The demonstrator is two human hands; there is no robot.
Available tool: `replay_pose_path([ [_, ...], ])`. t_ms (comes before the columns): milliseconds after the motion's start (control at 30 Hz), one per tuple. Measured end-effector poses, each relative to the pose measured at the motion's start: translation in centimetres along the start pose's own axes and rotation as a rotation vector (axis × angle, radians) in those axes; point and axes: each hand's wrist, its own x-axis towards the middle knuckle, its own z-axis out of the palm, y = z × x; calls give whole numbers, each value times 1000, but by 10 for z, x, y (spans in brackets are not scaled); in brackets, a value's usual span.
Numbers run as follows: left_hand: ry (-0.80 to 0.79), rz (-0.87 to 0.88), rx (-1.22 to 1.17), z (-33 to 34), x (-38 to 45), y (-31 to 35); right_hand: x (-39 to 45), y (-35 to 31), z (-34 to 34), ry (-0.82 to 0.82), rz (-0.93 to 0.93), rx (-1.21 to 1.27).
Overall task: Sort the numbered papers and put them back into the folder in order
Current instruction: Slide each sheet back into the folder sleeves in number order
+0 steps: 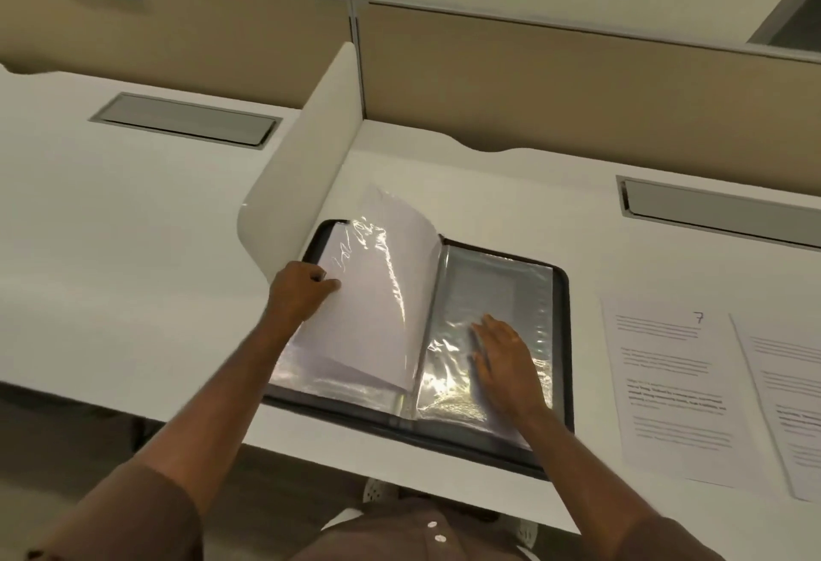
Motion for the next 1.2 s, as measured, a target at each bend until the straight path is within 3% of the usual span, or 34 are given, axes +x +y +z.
replay_pose_path([
  [233,149,-42,83,12,-12,-42,14,-19,11,-2,54,-159],
  [433,235,431,300,44,-15,-52,23,-25,14,-12,103,-207],
  [833,2,630,449,102,16,2,31,-5,-16,18,166,-308],
  [1200,-74,727,372,189,-19,100,4,69,-62,86,242,-333],
])
